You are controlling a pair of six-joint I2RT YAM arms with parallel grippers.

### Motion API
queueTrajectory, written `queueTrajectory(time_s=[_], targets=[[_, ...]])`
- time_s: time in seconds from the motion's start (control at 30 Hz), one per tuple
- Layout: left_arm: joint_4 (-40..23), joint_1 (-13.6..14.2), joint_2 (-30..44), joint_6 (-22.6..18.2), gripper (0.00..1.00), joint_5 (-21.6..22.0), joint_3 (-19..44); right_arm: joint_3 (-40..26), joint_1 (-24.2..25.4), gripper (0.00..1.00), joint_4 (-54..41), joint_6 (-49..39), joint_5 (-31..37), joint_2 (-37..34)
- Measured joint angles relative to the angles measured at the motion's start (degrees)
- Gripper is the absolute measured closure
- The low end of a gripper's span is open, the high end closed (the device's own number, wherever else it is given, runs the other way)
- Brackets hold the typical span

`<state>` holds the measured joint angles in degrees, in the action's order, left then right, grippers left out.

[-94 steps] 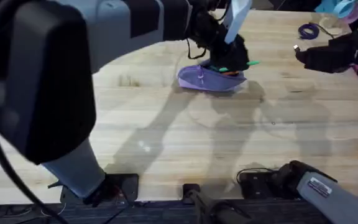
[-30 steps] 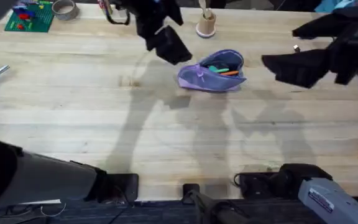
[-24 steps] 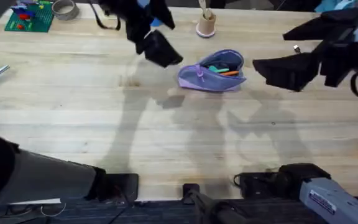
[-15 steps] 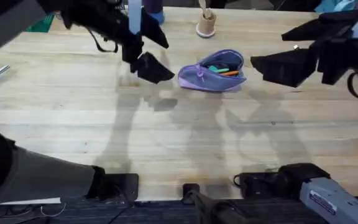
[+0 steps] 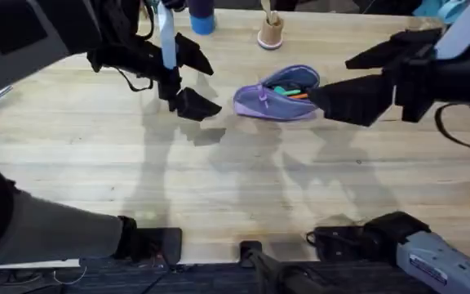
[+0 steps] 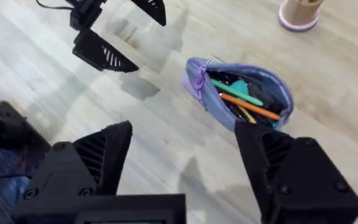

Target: Unzip the bag, pick up the pens from the table one at a time and place them inside, then zip the bag closed.

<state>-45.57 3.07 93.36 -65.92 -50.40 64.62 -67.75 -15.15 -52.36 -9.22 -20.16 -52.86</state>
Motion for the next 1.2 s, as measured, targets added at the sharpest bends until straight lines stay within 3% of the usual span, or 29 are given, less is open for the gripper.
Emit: queueTrajectory(time_s=[0.2, 0.5, 0.87, 1.2], targets=[[0.40, 0.00, 0.00, -0.07, 0.006, -0.22, -0.09, 0.00, -6.11, 0.005, -0.01, 10.09, 3.86, -0.12], [-0.69, 0.00, 0.00, -0.10, 0.006, -2.67, -0.09, 0.00, -13.16, 0.005, -0.85, 27.03, 2.50, -5.82], [-0.69, 0.00, 0.01, -5.35, 0.006, -3.72, -0.09, 0.00, -13.38, 0.005, -0.38, 30.65, 3.21, -13.51], [0.29, 0.00, 1.90, -9.25, 0.006, -4.68, -0.09, 0.21, -15.96, 0.005, 1.75, 30.72, 13.84, -15.61]])
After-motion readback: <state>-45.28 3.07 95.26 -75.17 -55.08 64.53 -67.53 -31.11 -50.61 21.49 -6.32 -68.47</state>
